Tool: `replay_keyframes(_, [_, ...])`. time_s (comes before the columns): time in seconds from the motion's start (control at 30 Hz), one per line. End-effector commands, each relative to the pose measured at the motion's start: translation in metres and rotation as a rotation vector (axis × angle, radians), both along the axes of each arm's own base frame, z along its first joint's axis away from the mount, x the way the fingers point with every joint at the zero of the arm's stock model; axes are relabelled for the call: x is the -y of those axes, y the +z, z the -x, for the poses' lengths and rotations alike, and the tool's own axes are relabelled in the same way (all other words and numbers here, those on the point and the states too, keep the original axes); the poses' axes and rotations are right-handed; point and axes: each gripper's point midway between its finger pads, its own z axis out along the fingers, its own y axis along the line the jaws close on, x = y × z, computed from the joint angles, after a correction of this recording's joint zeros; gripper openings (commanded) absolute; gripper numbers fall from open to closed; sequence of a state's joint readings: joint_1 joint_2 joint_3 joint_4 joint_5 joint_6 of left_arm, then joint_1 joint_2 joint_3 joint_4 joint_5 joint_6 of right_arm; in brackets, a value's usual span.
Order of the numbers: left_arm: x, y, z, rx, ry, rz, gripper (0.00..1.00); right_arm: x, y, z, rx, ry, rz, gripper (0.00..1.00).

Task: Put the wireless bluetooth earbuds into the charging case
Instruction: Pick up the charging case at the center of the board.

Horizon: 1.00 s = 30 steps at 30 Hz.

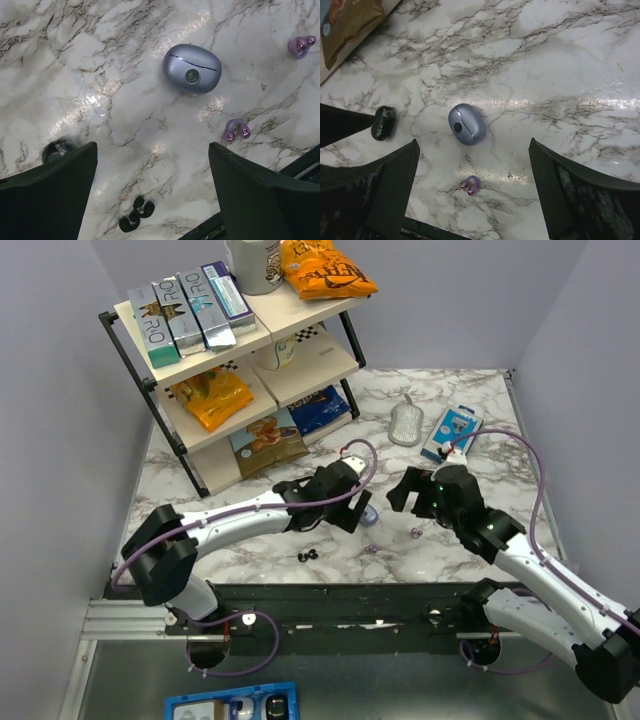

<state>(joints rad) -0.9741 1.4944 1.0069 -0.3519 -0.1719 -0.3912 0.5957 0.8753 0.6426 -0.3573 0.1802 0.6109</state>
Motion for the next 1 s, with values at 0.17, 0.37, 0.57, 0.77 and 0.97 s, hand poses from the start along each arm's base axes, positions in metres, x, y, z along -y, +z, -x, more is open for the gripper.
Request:
replay_keyframes(0.17, [0.029, -0.027, -0.015, -0.037, -0.194, -0.175, 0.99, 0.024, 0.02, 0.013, 0.036, -0.073, 0.009, 1.0])
replay_keyframes(0.37, [0.039, -0.035, -0.018, -0.048, -0.231, -0.184, 0.99, 0.021, 0.019, 0.018, 0.031, -0.048, -0.008, 1.0])
replay_keyframes(0.57, [0.047, -0.043, -0.019, -0.064, -0.273, -0.202, 0.99, 0.018, 0.016, 0.022, 0.018, -0.035, -0.027, 1.0])
replay_keyframes(0.77, [0.057, -0.052, -0.023, -0.078, -0.291, -0.206, 0.97, 0.02, 0.018, 0.024, 0.03, -0.033, -0.032, 1.0])
replay_keyframes(0.97, [0.065, -0.062, -0.024, -0.099, -0.306, -0.212, 0.93, 0.021, 0.021, 0.026, 0.036, -0.03, -0.033, 1.0])
